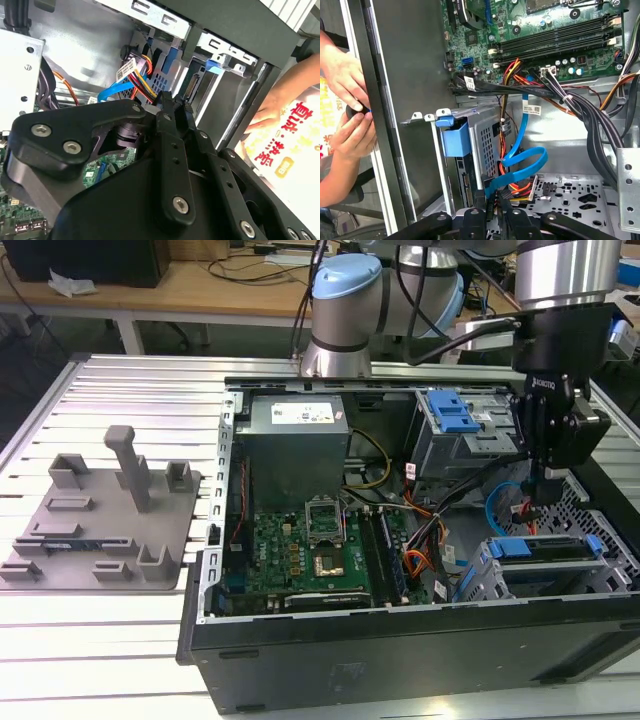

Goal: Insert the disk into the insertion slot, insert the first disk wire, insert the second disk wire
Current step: 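Insert the first disk wire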

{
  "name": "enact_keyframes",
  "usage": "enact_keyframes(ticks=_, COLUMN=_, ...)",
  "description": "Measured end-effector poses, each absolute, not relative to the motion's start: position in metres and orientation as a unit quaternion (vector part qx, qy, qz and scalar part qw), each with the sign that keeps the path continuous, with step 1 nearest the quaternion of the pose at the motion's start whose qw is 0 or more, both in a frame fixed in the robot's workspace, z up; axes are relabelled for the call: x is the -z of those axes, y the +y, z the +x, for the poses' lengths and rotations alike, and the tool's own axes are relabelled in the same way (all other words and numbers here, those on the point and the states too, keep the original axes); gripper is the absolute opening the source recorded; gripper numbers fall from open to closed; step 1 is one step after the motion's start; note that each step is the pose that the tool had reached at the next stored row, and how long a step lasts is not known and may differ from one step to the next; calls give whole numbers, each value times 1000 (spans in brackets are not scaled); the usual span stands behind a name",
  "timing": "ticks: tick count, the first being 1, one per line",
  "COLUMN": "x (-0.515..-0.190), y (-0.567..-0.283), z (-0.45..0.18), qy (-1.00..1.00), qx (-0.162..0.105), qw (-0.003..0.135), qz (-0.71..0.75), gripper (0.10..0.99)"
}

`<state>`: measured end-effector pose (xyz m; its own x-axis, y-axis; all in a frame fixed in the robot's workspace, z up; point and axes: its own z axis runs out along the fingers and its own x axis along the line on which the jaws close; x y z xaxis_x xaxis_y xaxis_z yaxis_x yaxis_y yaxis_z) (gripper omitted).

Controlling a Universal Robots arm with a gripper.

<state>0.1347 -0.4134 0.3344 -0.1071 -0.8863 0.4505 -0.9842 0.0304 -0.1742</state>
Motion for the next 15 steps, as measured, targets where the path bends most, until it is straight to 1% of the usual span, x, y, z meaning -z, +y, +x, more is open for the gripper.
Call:
enact_keyframes(ticks=3, x=-334, y=-413, z=135, qy=-709, qx=-224, qw=109, qz=659, gripper=227)
enact_keyframes(ticks=4, x=-335, y=-413, z=135, qy=-709, qx=-224, qw=109, qz=659, gripper=212)
enact_keyframes(ticks=5, x=-335, y=-413, z=135, qy=-709, qx=-224, qw=109, qz=659, gripper=165)
enact_keyframes(ticks=12, x=-334, y=-413, z=136, qy=-709, qx=-224, qw=109, qz=659, gripper=165)
enact_keyframes(ticks=14, x=-334, y=-413, z=142, qy=-709, qx=-221, qw=112, qz=660, gripper=165)
enact_keyframes(ticks=15, x=-333, y=-413, z=144, qy=-709, qx=-218, qw=116, qz=661, gripper=165)
